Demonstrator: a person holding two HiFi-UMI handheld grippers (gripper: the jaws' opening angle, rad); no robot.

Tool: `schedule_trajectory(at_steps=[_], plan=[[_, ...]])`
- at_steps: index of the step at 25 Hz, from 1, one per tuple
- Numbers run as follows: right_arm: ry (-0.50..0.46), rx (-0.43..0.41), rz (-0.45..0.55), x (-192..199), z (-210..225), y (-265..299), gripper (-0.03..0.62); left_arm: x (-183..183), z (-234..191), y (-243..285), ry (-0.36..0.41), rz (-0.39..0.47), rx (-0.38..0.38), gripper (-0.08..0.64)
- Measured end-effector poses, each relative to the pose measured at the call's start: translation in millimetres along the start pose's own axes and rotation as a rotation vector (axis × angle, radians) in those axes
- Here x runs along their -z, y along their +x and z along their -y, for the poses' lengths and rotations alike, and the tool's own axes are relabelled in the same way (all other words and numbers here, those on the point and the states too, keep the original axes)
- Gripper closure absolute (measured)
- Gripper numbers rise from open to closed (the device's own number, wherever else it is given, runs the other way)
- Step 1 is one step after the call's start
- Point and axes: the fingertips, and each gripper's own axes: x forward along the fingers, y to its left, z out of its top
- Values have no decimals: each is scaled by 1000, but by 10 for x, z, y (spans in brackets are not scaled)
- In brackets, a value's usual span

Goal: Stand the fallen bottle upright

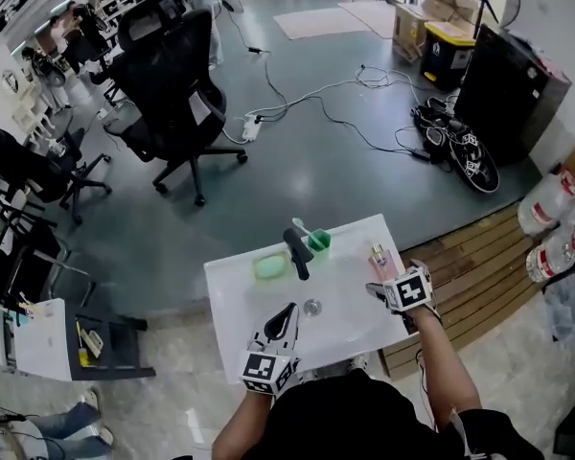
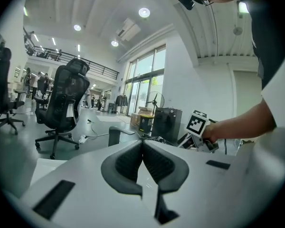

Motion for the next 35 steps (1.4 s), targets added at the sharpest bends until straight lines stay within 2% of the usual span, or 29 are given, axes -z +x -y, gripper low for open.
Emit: schedule_trajectory(at_steps=[5,9,14,21,26,29,35], plan=[[14,22,-168,41,160,436,52,90,-6,-37,-11,0,1,541],[18,23,-296,161,247,712,134,178,-33,-86,-34,-6,-18,541],[44,-18,-404,243,198,938,158,221,-126,-123,-55,-9,-45,541],[36,49,-448,324,268,1023,250,294,-153,-197,-69,-27,-49,541],[-55,67,-429,355,282,1112,256,223,-268,-220,-72,-7,-79,543],[-56,59,-446,387,280,1130,261,205,-472,-305,-104,12,-131,541],[-60,39,-467,378,287,1044,268,240,-553,-376,-60,-18,-139,541]])
